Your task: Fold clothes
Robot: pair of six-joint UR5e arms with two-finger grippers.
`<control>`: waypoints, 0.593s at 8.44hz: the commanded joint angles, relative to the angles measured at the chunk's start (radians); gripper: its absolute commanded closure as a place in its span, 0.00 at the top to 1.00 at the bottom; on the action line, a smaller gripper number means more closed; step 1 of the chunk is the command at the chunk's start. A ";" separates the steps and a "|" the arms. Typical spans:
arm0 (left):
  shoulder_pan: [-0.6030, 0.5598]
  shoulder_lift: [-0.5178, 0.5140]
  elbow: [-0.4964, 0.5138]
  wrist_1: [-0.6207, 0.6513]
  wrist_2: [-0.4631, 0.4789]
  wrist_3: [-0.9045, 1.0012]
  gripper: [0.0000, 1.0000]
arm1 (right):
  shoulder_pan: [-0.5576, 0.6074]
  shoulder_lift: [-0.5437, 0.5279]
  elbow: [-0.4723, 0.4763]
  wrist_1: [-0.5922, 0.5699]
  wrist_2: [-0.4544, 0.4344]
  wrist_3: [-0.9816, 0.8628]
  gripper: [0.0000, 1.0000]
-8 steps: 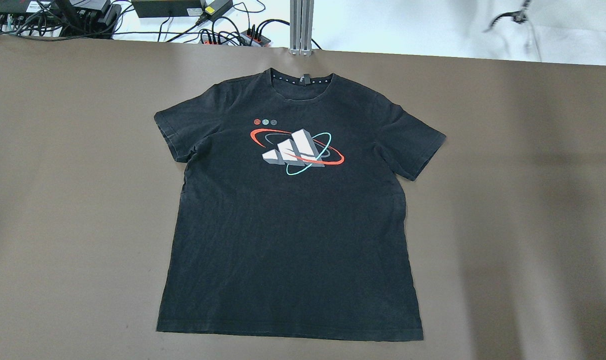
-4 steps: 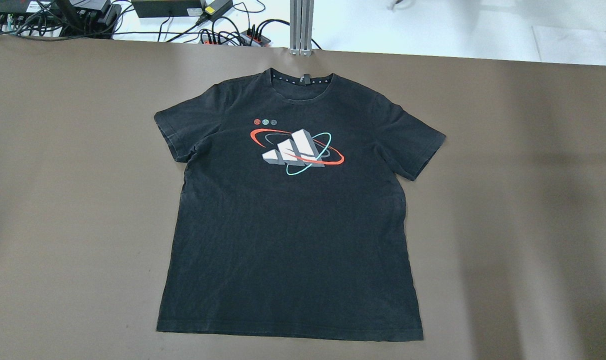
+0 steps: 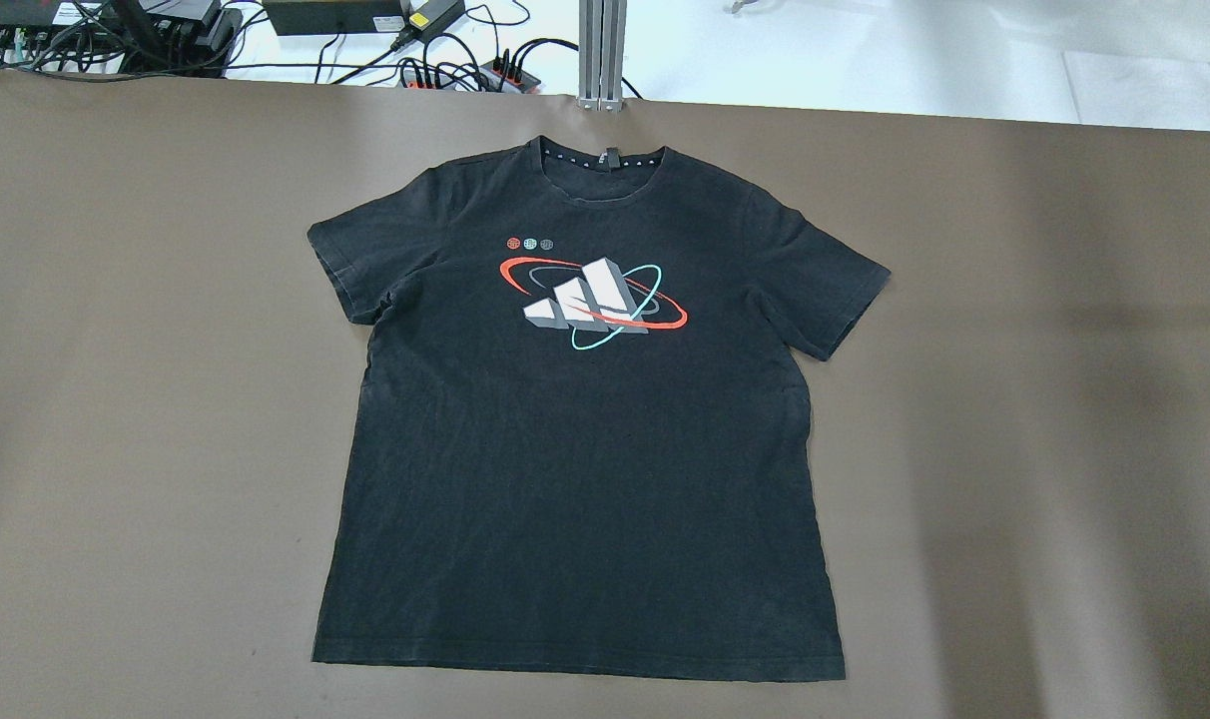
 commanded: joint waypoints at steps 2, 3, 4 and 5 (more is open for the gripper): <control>0.000 -0.008 -0.003 -0.002 0.002 0.000 0.94 | -0.001 0.001 0.024 0.001 0.023 0.001 0.94; 0.000 -0.026 -0.012 0.000 0.003 0.000 0.94 | -0.001 0.005 0.059 0.001 0.031 0.000 0.94; 0.002 -0.041 -0.023 -0.002 0.008 0.000 0.94 | -0.001 0.017 0.087 0.004 0.028 0.000 0.94; 0.002 -0.069 -0.022 -0.005 0.009 -0.005 0.94 | -0.001 0.026 0.110 0.019 0.028 0.006 0.94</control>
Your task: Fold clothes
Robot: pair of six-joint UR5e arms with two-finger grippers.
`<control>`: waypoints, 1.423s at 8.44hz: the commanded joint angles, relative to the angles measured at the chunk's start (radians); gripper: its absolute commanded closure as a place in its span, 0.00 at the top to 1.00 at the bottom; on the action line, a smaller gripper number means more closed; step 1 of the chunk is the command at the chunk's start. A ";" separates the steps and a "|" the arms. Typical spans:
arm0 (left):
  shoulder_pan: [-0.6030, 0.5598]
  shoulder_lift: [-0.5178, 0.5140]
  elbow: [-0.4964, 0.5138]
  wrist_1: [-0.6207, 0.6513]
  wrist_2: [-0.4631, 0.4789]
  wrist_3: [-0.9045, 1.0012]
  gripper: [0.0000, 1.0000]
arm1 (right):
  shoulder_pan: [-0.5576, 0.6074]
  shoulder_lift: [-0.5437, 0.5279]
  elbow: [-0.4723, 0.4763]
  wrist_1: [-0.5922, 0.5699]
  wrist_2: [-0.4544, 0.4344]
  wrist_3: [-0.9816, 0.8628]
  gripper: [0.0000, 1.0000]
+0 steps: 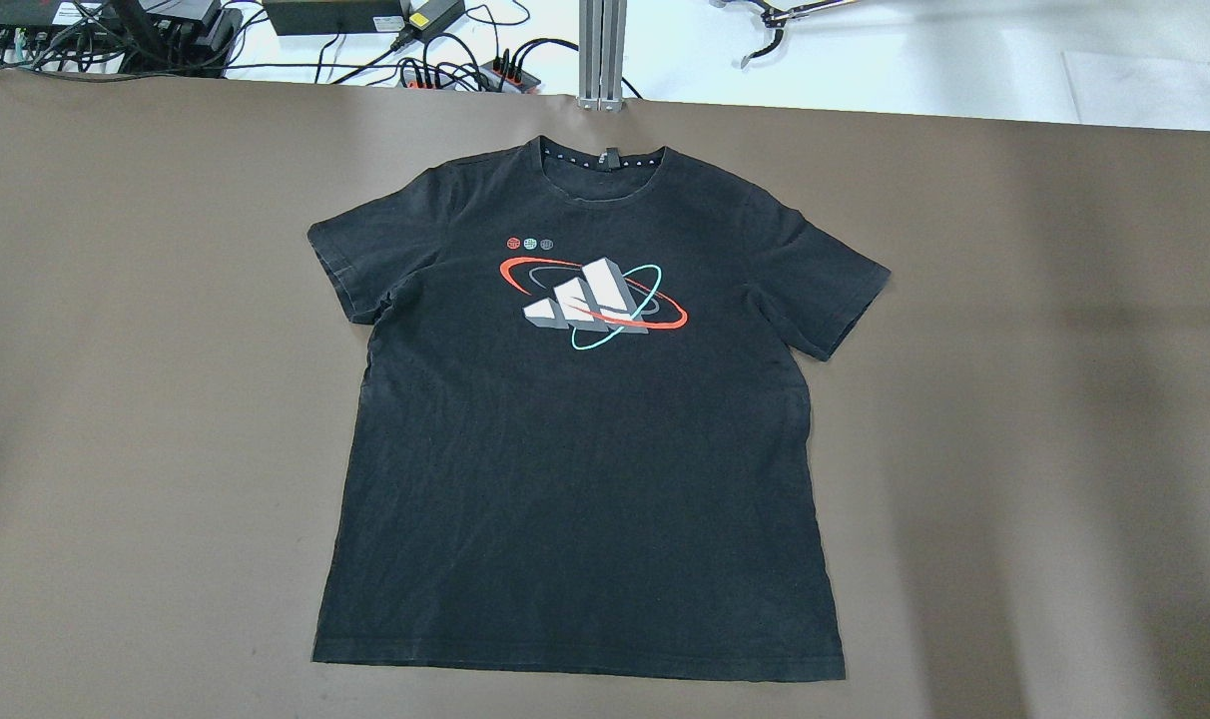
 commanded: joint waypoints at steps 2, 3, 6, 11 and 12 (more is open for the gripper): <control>-0.001 -0.058 -0.013 -0.032 -0.008 -0.004 0.94 | -0.002 0.030 0.043 0.012 0.007 0.062 0.94; -0.001 -0.058 -0.003 -0.106 -0.021 -0.014 0.94 | 0.000 0.024 0.042 0.020 0.006 0.129 0.94; 0.001 -0.073 -0.007 -0.128 -0.020 -0.035 0.94 | -0.003 0.012 0.014 0.084 0.007 0.131 0.94; 0.120 -0.308 0.183 -0.128 -0.026 -0.026 0.94 | -0.095 0.151 -0.130 0.157 0.007 0.144 0.94; 0.154 -0.371 0.245 -0.128 -0.053 -0.024 0.94 | -0.153 0.231 -0.186 0.159 0.004 0.142 0.94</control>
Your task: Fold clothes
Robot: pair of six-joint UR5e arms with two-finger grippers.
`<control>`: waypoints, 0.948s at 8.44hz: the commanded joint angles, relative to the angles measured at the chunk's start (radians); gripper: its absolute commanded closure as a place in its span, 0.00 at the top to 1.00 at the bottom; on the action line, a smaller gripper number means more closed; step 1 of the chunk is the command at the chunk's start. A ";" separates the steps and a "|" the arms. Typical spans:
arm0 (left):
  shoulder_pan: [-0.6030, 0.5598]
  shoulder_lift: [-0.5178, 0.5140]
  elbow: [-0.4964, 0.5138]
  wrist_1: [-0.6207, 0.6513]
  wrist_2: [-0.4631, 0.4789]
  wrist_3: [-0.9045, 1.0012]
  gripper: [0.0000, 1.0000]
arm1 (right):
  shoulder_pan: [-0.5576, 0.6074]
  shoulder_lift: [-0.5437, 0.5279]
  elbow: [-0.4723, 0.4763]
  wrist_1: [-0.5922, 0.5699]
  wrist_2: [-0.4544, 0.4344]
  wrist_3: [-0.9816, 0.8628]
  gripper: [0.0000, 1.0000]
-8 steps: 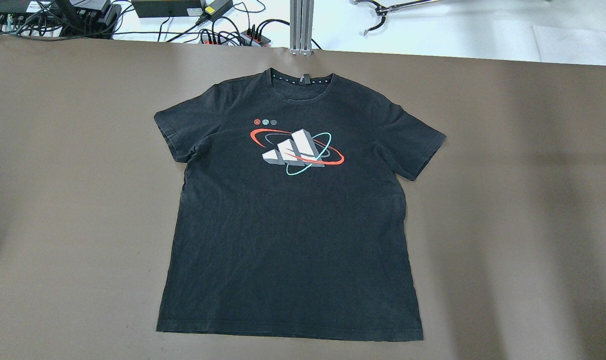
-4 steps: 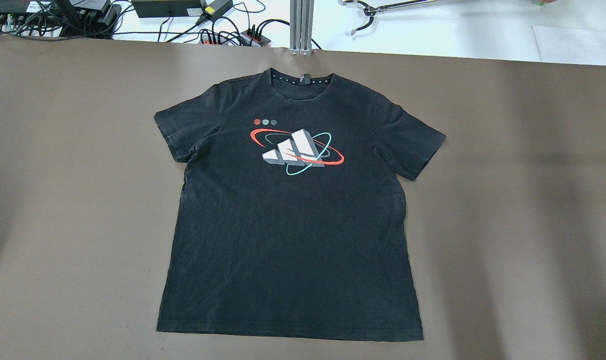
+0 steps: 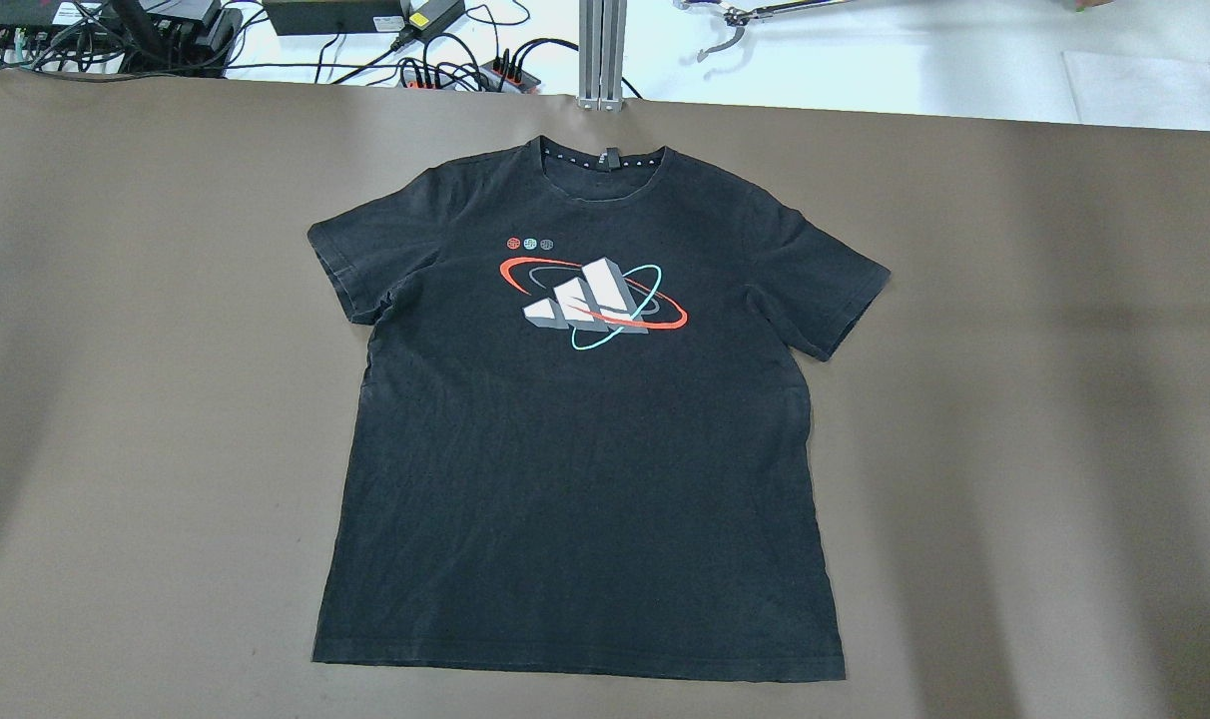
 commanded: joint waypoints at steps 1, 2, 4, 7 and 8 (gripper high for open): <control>0.082 -0.168 0.182 -0.008 -0.091 -0.003 0.95 | -0.128 0.210 -0.180 0.023 -0.006 0.001 0.94; 0.082 -0.222 0.241 -0.030 -0.150 -0.007 0.95 | -0.180 0.290 -0.281 0.030 -0.006 0.017 0.94; 0.102 -0.278 0.310 -0.057 -0.259 -0.096 0.95 | -0.257 0.387 -0.364 0.026 -0.006 0.193 0.94; 0.215 -0.339 0.413 -0.199 -0.308 -0.298 0.95 | -0.390 0.491 -0.405 0.030 0.006 0.487 0.92; 0.241 -0.371 0.472 -0.265 -0.339 -0.375 0.95 | -0.439 0.523 -0.405 0.034 0.006 0.589 0.92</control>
